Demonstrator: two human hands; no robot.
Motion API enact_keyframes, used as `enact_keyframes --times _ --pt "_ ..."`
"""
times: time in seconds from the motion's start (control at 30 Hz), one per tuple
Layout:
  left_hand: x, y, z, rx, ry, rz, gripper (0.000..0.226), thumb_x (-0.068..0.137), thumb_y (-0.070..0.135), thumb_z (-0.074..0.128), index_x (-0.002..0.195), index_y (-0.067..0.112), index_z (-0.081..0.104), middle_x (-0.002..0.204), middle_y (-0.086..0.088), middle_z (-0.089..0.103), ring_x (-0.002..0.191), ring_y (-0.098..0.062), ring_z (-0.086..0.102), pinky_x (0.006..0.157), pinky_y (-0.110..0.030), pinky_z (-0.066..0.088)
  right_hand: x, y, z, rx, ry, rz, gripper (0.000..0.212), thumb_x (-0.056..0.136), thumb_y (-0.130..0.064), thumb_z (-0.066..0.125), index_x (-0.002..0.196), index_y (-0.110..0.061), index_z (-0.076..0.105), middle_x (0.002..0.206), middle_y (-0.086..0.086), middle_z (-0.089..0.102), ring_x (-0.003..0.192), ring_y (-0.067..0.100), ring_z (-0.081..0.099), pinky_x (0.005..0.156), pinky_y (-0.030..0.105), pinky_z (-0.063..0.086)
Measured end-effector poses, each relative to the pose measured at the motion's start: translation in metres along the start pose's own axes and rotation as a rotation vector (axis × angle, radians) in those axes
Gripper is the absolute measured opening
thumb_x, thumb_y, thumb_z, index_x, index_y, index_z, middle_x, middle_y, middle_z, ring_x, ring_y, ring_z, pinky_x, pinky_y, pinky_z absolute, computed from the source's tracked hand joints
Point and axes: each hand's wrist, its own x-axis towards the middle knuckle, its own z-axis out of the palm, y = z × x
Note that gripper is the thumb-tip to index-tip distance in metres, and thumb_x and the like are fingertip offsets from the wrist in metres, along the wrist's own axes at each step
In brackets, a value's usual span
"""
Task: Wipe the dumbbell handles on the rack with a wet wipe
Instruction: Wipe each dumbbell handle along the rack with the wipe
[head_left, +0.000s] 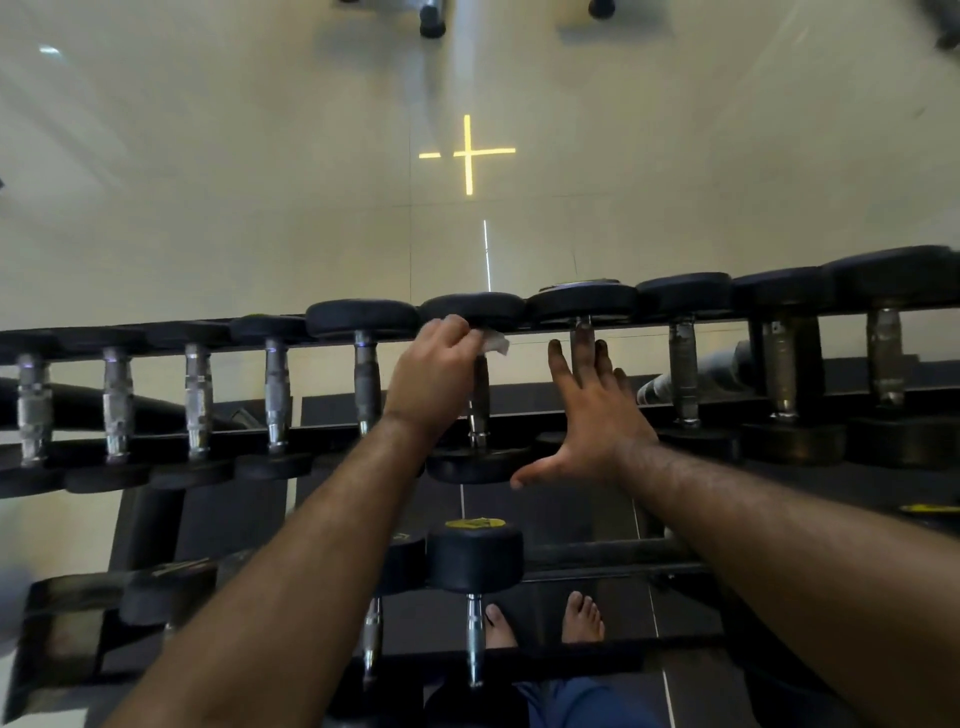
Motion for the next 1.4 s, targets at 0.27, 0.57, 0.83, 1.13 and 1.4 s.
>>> enact_keyframes --times 0.27,0.57,0.83,1.13,1.4 --pt "0.009 0.038 -0.020 0.098 -0.722 0.120 0.021 0.088 0.011 0.075 0.108 0.014 0.073 0.096 0.001 0.058 0.090 -0.019 0.059 0.075 -0.033 0.056 0.000 0.001 0.001 -0.002 0.010 -0.010 0.175 0.042 -0.104 0.071 0.166 -0.030 -0.029 0.154 0.000 -0.062 0.158 0.035 -0.033 0.132 0.055 -0.006" --pt "0.009 0.035 -0.015 0.144 -0.516 0.175 0.023 0.093 0.013 0.072 0.116 0.010 0.073 0.111 -0.004 0.056 0.103 -0.021 0.054 0.087 -0.032 0.053 -0.001 0.001 0.001 -0.009 0.010 -0.003 0.175 0.043 -0.104 0.070 0.165 -0.029 -0.030 0.155 0.001 -0.062 0.157 0.035 -0.034 0.133 0.059 -0.003" --pt "-0.005 0.008 -0.034 -0.047 -0.832 0.136 0.021 0.091 0.020 0.072 0.110 0.026 0.079 0.109 0.006 0.063 0.098 -0.019 0.063 0.084 -0.037 0.056 -0.003 0.001 0.003 -0.018 0.041 0.000 0.174 0.044 -0.103 0.071 0.167 -0.027 -0.027 0.157 0.001 -0.060 0.159 0.037 -0.030 0.133 0.058 0.000" --pt "-0.003 0.011 0.001 -0.364 0.054 -0.436 0.023 0.091 0.002 0.062 0.096 0.017 0.079 0.084 0.005 0.071 0.076 -0.015 0.063 0.070 -0.029 0.048 -0.001 -0.001 0.003 -0.035 0.039 -0.001 0.176 0.042 -0.104 0.070 0.167 -0.027 -0.027 0.156 0.002 -0.060 0.160 0.037 -0.029 0.134 0.059 0.001" --pt "-0.022 0.008 0.001 -0.309 -0.070 -0.352 0.016 0.099 0.029 0.071 0.106 0.020 0.083 0.086 0.000 0.077 0.074 -0.014 0.066 0.075 -0.037 0.060 0.000 -0.001 0.003 -0.048 0.047 -0.009 0.175 0.042 -0.106 0.068 0.167 -0.027 -0.025 0.157 0.003 -0.059 0.160 0.038 -0.028 0.133 0.059 0.002"
